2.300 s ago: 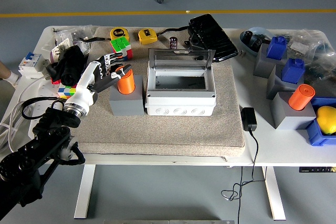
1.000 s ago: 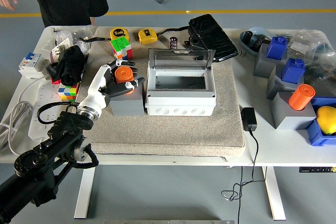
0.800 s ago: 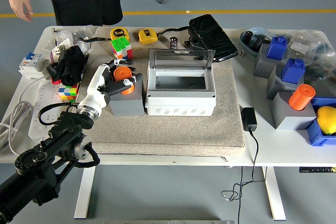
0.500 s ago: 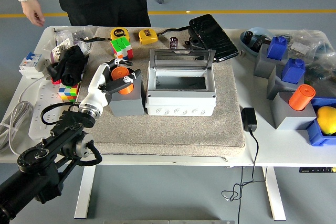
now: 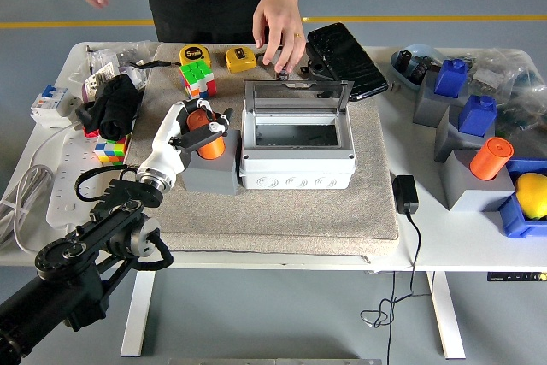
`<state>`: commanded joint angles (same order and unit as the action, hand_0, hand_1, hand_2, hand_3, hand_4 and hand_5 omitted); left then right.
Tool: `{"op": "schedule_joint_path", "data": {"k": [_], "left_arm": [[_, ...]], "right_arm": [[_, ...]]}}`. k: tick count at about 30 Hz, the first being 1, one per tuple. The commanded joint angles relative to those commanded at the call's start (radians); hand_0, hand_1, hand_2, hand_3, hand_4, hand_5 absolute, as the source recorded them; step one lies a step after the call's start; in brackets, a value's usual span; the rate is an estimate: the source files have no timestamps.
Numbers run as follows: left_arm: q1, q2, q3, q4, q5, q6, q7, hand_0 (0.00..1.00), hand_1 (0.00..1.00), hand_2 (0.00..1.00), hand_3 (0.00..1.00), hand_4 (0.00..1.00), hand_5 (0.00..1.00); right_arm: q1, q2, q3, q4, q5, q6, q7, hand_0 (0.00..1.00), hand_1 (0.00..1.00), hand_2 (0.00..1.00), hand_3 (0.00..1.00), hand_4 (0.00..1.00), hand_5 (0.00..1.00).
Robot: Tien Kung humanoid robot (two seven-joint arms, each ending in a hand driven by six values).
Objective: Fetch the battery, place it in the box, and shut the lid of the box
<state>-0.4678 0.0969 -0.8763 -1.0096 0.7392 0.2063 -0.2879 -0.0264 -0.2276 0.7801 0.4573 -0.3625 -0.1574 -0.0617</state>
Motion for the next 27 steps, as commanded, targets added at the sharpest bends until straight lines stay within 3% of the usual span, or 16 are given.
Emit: {"op": "schedule_joint_path", "data": {"k": [7,13,17,20,21,26,27], "left_arm": [[-0.001,0.005,-0.007,-0.035,0.043,0.012,-0.004,0.235,0.148,0.171,0.183,0.306,0.002],[-0.003,0.029,-0.004,-0.126,0.149,0.034,0.013,0.24,0.137,0.166,0.188,0.276,0.002],[-0.023,0.062,0.068,-0.197,0.244,0.066,0.052,0.25,0.131,0.156,0.189,0.281,0.002],[-0.063,0.086,0.164,-0.225,0.316,0.09,0.082,0.25,0.131,0.156,0.189,0.281,0.002],[-0.079,0.09,0.198,-0.229,0.341,0.101,0.091,0.239,0.127,0.155,0.194,0.613,0.002],[-0.155,0.09,0.342,-0.23,0.444,0.157,0.129,0.239,0.127,0.155,0.194,0.613,0.002],[-0.169,0.087,0.361,-0.228,0.467,0.167,0.141,0.21,0.115,0.145,0.194,0.816,0.002]], "right_arm": [[0.001,0.001,0.003,0.0,0.002,-0.002,0.007,0.62,0.637,0.66,0.592,0.993,0.535],[-0.001,0.0,0.003,-0.001,0.003,-0.002,0.009,0.618,0.638,0.659,0.592,0.993,0.535],[-0.002,-0.001,0.003,0.0,0.003,-0.003,0.009,0.618,0.635,0.658,0.59,0.994,0.535],[0.001,-0.002,0.003,-0.001,0.004,-0.003,0.01,0.618,0.635,0.658,0.59,0.994,0.535],[0.001,-0.002,0.004,0.0,0.004,-0.004,0.01,0.618,0.635,0.658,0.59,0.994,0.535],[0.005,-0.003,0.006,0.001,0.004,-0.006,0.011,0.618,0.635,0.658,0.59,0.994,0.535],[0.005,-0.003,0.006,0.001,0.005,-0.007,0.011,0.618,0.636,0.658,0.59,0.994,0.534]]}}
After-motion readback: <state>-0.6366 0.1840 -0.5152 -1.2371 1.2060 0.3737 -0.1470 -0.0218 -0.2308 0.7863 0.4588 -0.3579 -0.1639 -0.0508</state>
